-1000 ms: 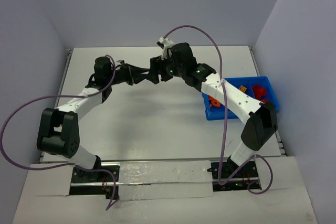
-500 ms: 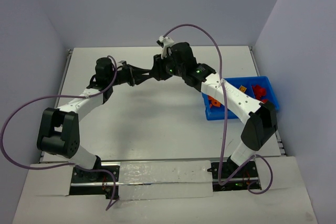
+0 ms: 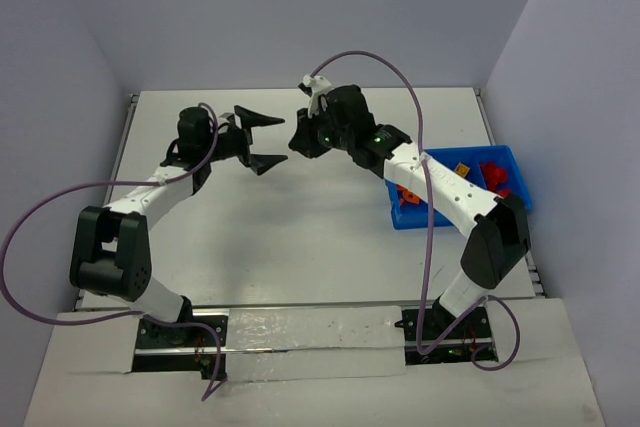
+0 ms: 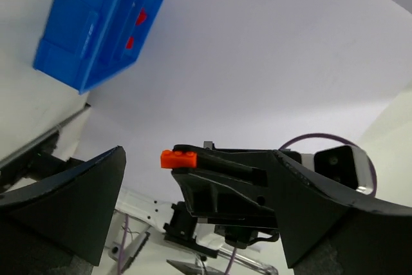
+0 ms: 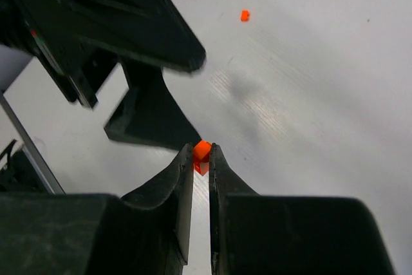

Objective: Sort the legos into containers by color

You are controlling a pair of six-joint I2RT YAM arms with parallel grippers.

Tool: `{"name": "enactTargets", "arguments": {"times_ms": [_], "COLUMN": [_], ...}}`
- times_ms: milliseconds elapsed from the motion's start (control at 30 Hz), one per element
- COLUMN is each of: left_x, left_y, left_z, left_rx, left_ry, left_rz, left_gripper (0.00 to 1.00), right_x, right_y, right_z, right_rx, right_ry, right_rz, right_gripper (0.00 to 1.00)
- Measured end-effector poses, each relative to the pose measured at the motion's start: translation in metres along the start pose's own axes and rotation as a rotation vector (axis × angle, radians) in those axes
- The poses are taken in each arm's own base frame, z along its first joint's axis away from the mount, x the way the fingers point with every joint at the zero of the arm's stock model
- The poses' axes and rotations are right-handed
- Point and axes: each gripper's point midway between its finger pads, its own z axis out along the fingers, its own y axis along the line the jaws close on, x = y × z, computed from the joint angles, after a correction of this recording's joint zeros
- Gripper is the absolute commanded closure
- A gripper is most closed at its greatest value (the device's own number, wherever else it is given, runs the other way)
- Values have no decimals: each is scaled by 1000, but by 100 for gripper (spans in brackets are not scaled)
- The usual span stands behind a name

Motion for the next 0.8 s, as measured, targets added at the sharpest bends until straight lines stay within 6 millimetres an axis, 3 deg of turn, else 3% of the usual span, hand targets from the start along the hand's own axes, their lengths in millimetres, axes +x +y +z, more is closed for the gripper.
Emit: {"name": "enactTargets", "arguments": {"times_ms": [200,267,367,567,667,800], "left_x": [-53,-74,-89,-99,-116,-151], "left_y": [-24,-39,-60,-68,-66,-45], "left_z": [-27,-38,-54,-94,-108,-118], "left_rx": [-14,-47,-88,-232,-334,-523], "left_ry": [-196,-308,-444,-660,-741,-796], "left_rz": [220,378,628,995,1096,1163], "left_gripper": [1,1,1,1,1,1], "right_x": [23,27,38,71,100,133], "right_y": [-19,-38,-82,-175,-202,-226], "right_z": [-27,-46,-83,-146,-158,-157], "right_rx": [45,89,202,478,546,578], "right_ry": [49,47,53,138,242,370], "right_rz": [-12,-18,-13,16,39,74], "right_gripper": [100,100,100,100,100,100]}}
